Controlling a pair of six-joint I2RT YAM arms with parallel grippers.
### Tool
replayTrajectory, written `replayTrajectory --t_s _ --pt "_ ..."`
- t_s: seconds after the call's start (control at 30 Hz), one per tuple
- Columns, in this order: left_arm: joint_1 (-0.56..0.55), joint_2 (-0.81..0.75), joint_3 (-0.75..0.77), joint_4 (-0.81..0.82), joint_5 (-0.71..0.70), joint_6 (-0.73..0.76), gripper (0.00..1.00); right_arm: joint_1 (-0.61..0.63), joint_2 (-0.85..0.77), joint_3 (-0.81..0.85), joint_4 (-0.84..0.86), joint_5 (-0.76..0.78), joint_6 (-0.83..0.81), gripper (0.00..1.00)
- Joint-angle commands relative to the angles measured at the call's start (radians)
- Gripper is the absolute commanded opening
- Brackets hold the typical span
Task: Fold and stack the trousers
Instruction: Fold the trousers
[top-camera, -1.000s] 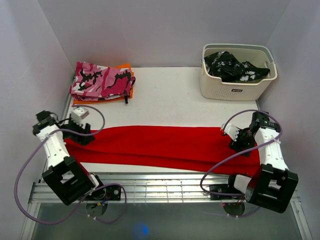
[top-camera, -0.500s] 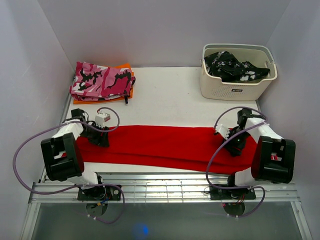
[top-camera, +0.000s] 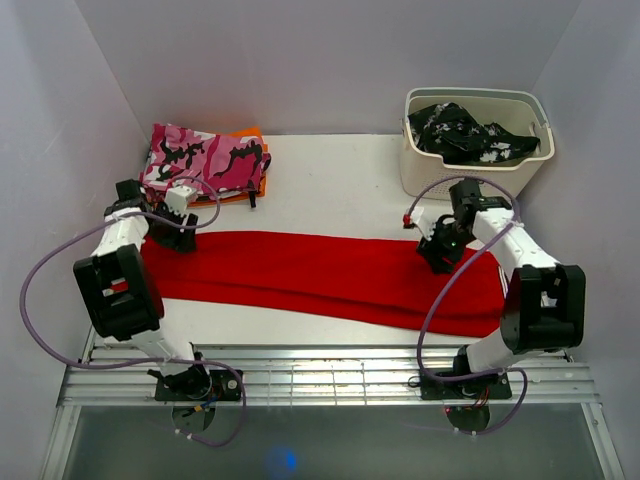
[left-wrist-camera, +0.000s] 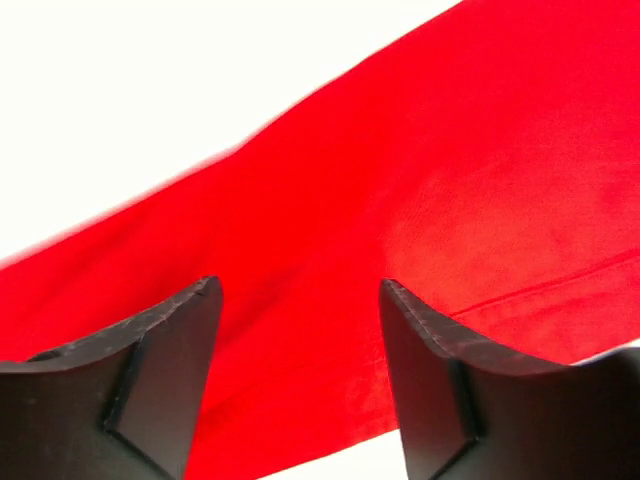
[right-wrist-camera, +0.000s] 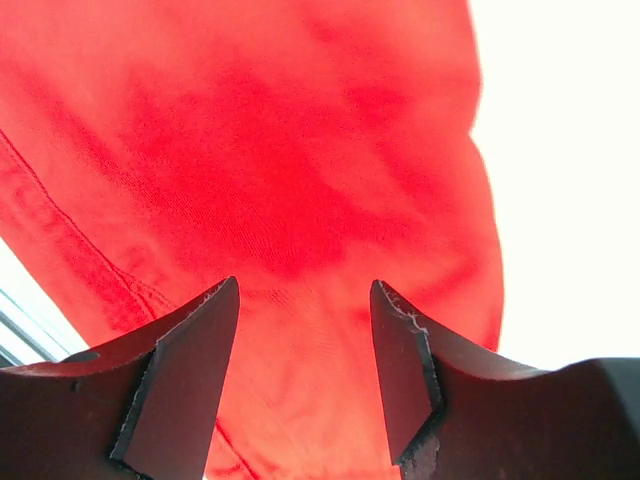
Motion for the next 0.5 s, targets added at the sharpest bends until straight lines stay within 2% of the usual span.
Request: replayTrajectory --t_s 0.0,0.07,0.17,0.2,0.3,0.37,0.4,0.47 --pt "-0.058 -0.185 0.040 -0.064 0.209 0.100 0.78 -0.056 -0.089 0.094 -0.077 -0.064 0.064 0.61" --pt "-0.104 -0.260 -0.001 -0.050 0.247 0.113 0.82 -0.110 -0.118 0.128 -0.117 -0.067 0.099 0.61" --pt "-0.223 -0.397 -0.092 0.022 0.264 0.087 0.86 -0.281 -0.118 0.200 -0.155 -0.067 0.168 0.63" --pt "-0.292 -0.451 -0.116 0.048 0.244 0.046 0.87 -0.378 -0.112 0.230 -0.169 -0.067 0.179 0.64" --pt "-0.453 -0.514 -0.213 0.153 0.191 -0.027 0.89 -0.553 -0.066 0.264 -0.247 -0.053 0.221 0.64" --pt "-0.518 -0.552 -0.277 0.218 0.152 -0.036 0.91 -0.628 -0.034 0.278 -0.301 -0.047 0.225 0.63" --pt "-0.588 -0.558 -0.297 0.232 0.140 -0.033 0.91 -0.694 -0.024 0.280 -0.313 -0.048 0.222 0.63" --pt "-0.662 -0.542 -0.322 0.267 0.083 -0.033 0.89 -0.742 -0.003 0.270 -0.329 -0.047 0.213 0.62"
